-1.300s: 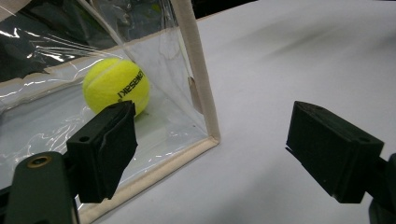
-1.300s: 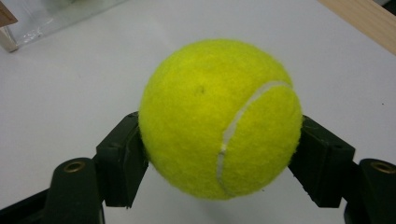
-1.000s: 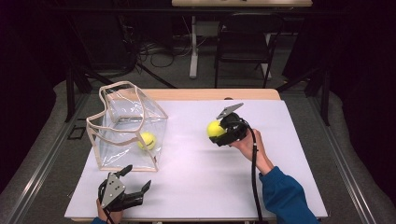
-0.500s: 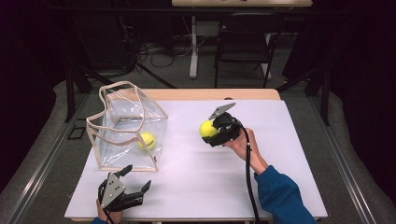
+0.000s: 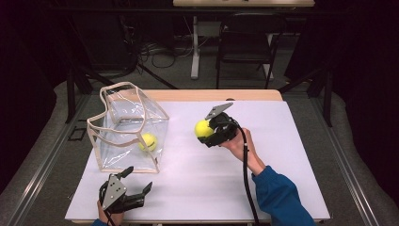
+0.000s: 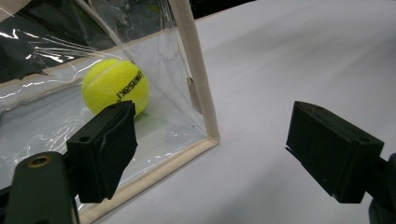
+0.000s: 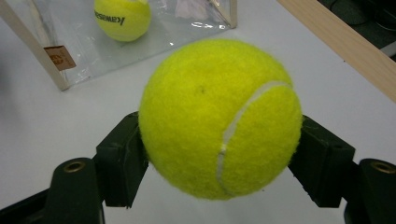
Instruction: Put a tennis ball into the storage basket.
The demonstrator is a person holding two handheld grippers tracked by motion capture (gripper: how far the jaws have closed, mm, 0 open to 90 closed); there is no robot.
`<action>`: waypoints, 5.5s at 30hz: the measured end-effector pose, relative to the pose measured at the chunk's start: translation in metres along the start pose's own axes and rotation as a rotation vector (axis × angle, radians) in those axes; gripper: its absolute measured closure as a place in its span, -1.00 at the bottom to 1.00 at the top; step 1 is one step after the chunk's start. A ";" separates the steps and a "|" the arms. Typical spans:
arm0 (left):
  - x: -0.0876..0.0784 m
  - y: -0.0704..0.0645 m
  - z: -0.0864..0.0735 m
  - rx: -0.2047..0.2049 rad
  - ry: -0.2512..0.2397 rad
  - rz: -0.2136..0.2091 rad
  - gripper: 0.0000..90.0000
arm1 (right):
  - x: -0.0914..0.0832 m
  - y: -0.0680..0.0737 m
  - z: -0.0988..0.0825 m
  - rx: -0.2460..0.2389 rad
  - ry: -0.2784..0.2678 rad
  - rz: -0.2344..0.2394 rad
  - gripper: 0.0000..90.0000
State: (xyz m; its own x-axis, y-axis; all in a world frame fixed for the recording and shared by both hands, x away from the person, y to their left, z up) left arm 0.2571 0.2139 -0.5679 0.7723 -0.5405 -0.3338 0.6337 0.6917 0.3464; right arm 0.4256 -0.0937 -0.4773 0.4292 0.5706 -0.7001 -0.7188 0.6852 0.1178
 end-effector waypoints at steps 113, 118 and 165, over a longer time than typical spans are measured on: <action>-0.002 0.001 0.000 0.000 -0.003 0.003 -0.64 | -0.004 0.065 0.091 -0.081 -0.151 0.139 -0.41; -0.002 0.000 0.000 -0.002 -0.004 0.005 -0.64 | -0.004 0.066 0.094 -0.078 -0.153 0.138 -0.41; -0.003 0.001 0.001 0.001 -0.013 0.005 -0.64 | -0.007 0.086 0.135 -0.138 -0.154 0.130 -0.41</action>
State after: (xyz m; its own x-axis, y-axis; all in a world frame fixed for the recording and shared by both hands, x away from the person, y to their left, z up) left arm 0.2552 0.2160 -0.5660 0.7759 -0.5434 -0.3203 0.6300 0.6937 0.3491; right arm 0.4341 0.0222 -0.3671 0.3986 0.7196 -0.5685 -0.8371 0.5387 0.0950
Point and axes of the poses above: each handheld gripper's, and its own axes: x roughly forward along the jaws, z roughly out of its top, y roughly to its left, the point moved 3 cm from there along x, roughly forward along the jaws, and after that the axes turned 14 degrees about x, right-handed, at the moved point
